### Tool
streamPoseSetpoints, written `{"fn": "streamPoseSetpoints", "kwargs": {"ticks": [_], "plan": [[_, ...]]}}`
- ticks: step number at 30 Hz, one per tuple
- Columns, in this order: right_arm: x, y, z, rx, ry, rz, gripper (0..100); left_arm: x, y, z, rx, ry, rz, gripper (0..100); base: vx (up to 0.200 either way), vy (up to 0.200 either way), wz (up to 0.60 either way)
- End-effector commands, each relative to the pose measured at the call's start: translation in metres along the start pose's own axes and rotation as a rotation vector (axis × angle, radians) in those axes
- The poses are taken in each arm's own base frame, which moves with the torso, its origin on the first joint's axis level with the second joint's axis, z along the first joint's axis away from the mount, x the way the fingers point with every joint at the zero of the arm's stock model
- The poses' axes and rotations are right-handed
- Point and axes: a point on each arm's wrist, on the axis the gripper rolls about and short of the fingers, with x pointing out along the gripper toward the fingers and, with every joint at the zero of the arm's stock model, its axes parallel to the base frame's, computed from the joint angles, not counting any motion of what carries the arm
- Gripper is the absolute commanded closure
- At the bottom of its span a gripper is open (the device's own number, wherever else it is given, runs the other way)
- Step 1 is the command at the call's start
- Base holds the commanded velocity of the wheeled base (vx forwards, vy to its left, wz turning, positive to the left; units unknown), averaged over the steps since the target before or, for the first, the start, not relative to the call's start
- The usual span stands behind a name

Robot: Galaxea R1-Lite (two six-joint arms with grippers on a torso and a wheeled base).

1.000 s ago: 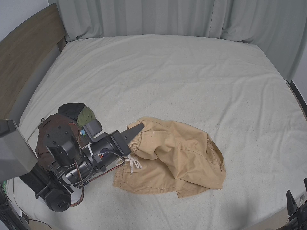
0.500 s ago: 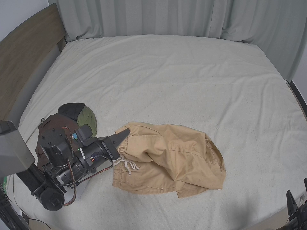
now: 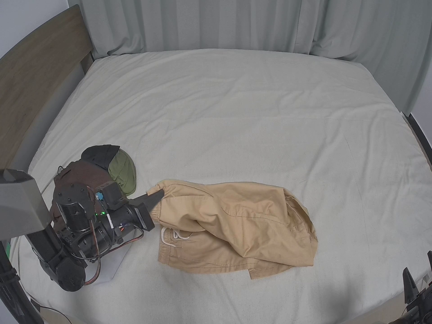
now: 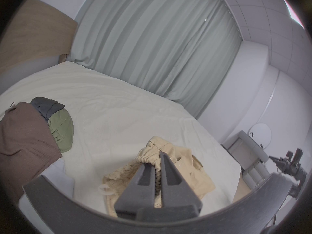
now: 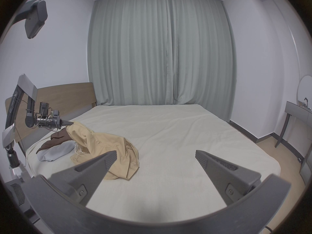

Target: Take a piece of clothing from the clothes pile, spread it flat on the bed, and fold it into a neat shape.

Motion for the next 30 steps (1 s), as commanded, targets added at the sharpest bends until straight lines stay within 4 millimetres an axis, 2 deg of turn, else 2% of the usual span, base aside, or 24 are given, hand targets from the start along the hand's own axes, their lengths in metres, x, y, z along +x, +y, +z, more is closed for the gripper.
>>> {"fn": "streamPoseSetpoints", "kwargs": {"ticks": [1,6,13,30], "plan": [[0.000,0.000,-0.005,0.000,0.001,0.002,0,-0.006,0.006,-0.013,0.005,0.065,0.007,100,0.000,0.000,0.00],[0.000,0.000,-0.005,-0.001,0.001,0.002,0,0.006,0.015,-0.016,0.032,0.065,0.014,100,0.000,0.000,0.00],[0.000,0.000,-0.005,-0.001,0.001,0.001,0,0.007,0.032,-0.021,0.095,0.082,0.062,100,0.000,0.000,0.00],[0.000,0.000,-0.005,-0.003,0.001,-0.001,0,0.006,0.032,-0.018,0.100,0.072,0.064,100,0.000,0.000,0.00]]}}
